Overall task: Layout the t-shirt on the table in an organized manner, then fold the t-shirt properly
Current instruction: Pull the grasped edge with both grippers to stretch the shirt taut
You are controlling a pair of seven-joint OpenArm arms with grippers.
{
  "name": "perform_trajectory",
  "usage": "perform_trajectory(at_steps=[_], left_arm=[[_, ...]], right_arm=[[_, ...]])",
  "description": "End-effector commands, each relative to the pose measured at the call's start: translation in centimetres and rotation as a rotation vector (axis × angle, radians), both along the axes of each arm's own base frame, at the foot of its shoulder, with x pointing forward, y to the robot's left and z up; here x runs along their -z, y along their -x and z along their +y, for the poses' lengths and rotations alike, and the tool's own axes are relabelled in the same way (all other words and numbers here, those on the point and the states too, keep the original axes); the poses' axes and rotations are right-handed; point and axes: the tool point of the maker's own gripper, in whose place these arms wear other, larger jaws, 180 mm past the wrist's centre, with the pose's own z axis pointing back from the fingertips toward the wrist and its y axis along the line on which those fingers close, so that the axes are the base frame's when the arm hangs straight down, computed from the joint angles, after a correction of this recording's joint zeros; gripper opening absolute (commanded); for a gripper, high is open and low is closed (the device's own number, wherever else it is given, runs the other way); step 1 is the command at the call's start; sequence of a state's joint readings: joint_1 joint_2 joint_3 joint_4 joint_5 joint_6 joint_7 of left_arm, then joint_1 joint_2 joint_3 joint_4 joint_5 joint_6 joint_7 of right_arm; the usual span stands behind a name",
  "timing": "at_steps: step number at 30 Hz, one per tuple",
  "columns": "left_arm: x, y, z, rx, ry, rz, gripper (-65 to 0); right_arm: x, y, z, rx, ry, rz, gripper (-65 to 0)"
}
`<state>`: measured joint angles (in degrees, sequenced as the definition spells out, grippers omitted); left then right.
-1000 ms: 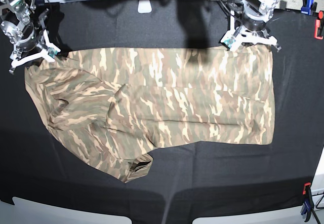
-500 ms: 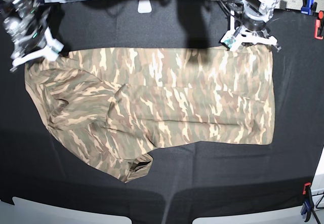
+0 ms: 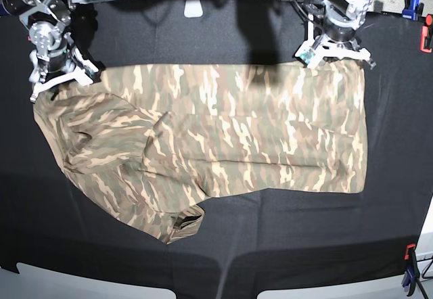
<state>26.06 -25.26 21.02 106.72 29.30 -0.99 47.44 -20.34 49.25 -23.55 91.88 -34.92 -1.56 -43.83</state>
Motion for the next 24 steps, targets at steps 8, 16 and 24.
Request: perform_trajectory(at_steps=[8, 16, 24], left_arm=[[-1.6, -0.4, 3.9, -0.023, -0.165, -0.051, -65.0], [-4.2, 1.5, 2.9, 0.006, -0.121, -0.084, -65.0], [-4.0, 4.2, 3.5, -0.008, -0.164, -0.023, -65.0]], right_arm=[[-3.8, 1.6, -3.9, -0.033, 0.18, 0.036, -65.0], [-5.5, 4.3, -1.8, -0.1, 0.192, 0.086, -65.0], [-4.1, 9.0, -1.8, -0.087, 0.214, 0.224, -65.0]])
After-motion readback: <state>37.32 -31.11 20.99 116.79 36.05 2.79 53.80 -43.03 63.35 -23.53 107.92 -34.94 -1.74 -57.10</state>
